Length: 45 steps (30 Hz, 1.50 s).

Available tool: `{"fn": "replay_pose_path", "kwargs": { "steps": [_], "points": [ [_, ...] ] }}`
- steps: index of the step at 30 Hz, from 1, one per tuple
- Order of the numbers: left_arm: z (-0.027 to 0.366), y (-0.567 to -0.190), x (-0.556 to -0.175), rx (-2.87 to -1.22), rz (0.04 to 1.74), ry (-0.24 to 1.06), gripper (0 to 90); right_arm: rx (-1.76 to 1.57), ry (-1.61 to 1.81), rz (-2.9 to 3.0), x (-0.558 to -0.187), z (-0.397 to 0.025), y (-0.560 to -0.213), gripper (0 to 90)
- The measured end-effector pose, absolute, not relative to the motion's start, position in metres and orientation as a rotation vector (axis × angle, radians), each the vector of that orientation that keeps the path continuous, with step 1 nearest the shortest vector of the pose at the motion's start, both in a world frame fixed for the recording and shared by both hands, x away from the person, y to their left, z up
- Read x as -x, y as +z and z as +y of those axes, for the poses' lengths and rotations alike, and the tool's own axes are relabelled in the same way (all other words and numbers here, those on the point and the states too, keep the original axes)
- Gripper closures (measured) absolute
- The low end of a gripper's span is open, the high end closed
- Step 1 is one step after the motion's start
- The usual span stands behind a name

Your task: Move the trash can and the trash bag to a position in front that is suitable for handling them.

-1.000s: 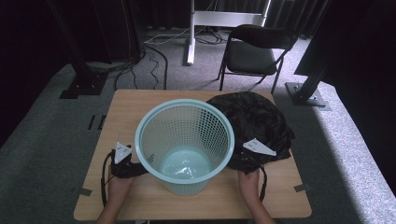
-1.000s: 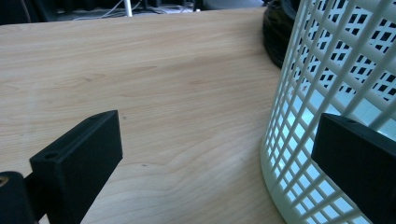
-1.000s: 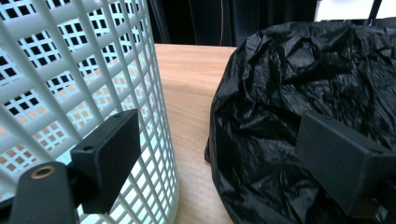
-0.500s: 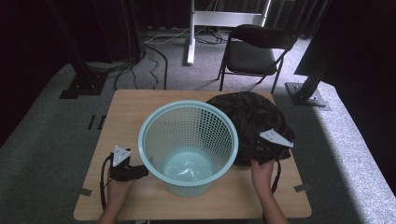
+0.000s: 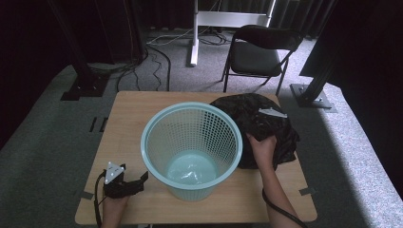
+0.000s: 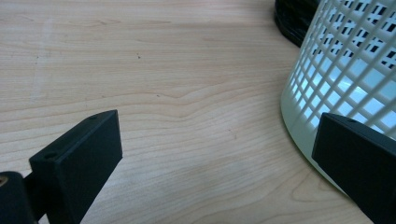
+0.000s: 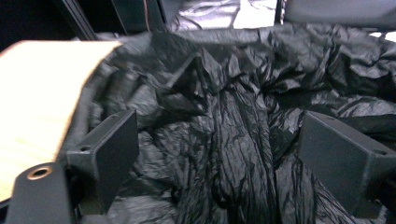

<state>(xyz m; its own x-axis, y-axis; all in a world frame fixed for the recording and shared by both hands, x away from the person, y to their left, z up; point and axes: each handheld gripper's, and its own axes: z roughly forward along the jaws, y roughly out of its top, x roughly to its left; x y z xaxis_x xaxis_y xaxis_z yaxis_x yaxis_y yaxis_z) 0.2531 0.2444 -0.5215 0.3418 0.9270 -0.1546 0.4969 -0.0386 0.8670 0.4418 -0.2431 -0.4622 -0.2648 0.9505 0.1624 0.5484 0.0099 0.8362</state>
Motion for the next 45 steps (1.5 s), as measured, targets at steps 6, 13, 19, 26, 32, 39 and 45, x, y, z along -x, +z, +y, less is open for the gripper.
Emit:
{"fn": "replay_pose_path", "kwargs": {
  "steps": [6, 13, 19, 26, 32, 39, 45],
  "points": [
    [0.248, -0.52, -0.252, -1.66, 1.288, 0.583, 1.6, -1.61, 0.978, 1.881, -0.464, -0.238, -0.488, 12.2],
    [0.25, -0.523, -0.253, -1.654, 1.299, 0.571, 1.7, -1.675, 0.863, 1.941, -0.471, -0.238, -0.524, 12.3],
    [0.249, -0.523, -0.253, -1.657, 1.296, 0.574, 1.7, -1.661, 0.81, 1.962, -0.462, -0.239, -0.542, 16.1],
    [0.249, -0.522, -0.251, -1.657, 1.292, 0.579, 1.7, -1.624, 0.789, 1.967, -0.431, -0.244, -0.544, 16.5],
    [0.25, -0.52, -0.248, -1.637, 1.29, 0.584, 1.7, -1.603, 0.821, 1.953, -0.4, -0.254, -0.547, 16.4],
    [0.248, -0.519, -0.246, -1.644, 1.286, 0.582, 1.7, -1.571, 0.835, 1.98, -0.348, -0.269, -0.549, 12.6],
    [0.248, -0.52, -0.246, -1.65, 1.284, 0.584, 1.7, -1.56, 0.842, 1.986, -0.321, -0.279, -0.55, 12.2]
  ]
}}
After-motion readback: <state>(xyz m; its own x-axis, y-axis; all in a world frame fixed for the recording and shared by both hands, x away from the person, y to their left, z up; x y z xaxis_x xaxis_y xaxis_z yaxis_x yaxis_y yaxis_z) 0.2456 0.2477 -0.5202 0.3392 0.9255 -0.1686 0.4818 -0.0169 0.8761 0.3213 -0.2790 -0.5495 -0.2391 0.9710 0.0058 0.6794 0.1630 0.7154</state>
